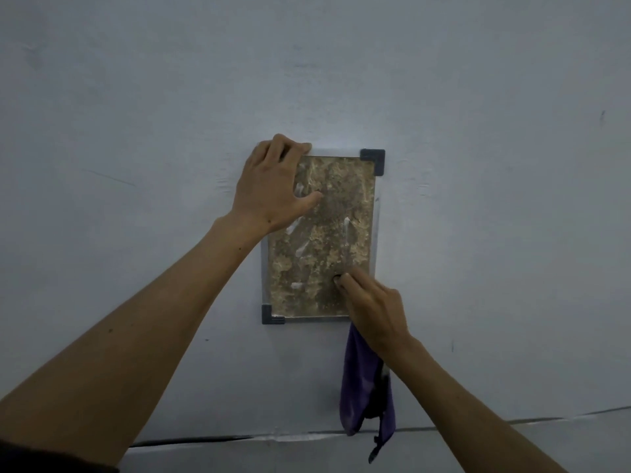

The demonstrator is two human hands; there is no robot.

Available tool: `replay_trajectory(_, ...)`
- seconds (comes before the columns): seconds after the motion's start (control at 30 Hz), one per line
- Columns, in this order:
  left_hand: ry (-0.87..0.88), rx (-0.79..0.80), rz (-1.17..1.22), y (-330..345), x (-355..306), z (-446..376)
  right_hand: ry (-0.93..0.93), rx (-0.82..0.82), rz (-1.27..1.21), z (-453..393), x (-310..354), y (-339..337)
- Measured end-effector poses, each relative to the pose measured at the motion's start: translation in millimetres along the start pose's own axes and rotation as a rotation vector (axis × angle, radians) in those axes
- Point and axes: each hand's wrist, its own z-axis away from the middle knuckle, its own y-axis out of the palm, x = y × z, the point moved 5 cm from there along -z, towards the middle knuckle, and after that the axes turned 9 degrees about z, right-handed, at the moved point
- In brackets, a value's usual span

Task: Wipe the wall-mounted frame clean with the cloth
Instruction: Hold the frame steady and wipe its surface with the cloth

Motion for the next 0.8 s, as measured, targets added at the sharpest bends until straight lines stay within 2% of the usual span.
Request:
replay_trajectory(0.07,0.0,-0.005,0.003,0.7,-0.3,0.2,-0.044,0.017,0.03,-0.1,-0.6,0.3)
replay_trajectory(0.17,-0.004,-0.007,0.006,0.8,-1.0,0.6,0.22,-0.078,-0.059,-8.3,-14.1,-9.8)
replay_trajectory(0.2,-0.006,-0.008,0.008,0.5,-0.8,0.6,0.227,-0.084,-0.065,-8.4,-11.1,-10.1)
replay_trajectory(0.3,-0.001,-0.002,0.009,0.3,-0.8,0.2,-0.135,0.023,0.057,-0.6,14.7,1.9)
replay_trajectory(0.33,-0.001,-0.002,0.012,0.7,-0.4,0.2,-0.179,0.041,0.074,-0.8,14.3,3.3)
replay_trajectory(0.37,0.0,-0.007,0.014,0.7,0.0,-0.1,-0.146,0.041,0.069,-4.8,9.2,2.8)
replay_trajectory(0.47,-0.003,-0.011,0.016,1.5,0.8,0.6,0.129,-0.07,-0.016,-15.6,-5.9,-7.9)
replay_trajectory(0.5,-0.003,-0.011,0.015,1.6,0.9,0.4,0.153,-0.092,-0.022,-15.9,-5.1,-8.4)
replay_trajectory(0.53,-0.002,-0.011,0.012,1.3,1.4,0.6,0.104,-0.083,-0.002,-16.1,0.3,-6.6)
replay_trajectory(0.63,0.003,-0.011,0.014,1.9,1.7,0.8,-0.201,-0.008,0.096,-15.7,8.2,-2.1)
replay_trajectory(0.67,0.005,-0.013,0.014,2.3,1.7,0.8,-0.219,-0.005,0.109,-20.4,2.4,-4.2)
replay_trajectory(0.8,0.005,-0.033,0.017,3.1,1.8,0.9,0.026,-0.077,0.01,-33.2,-16.9,-16.8)
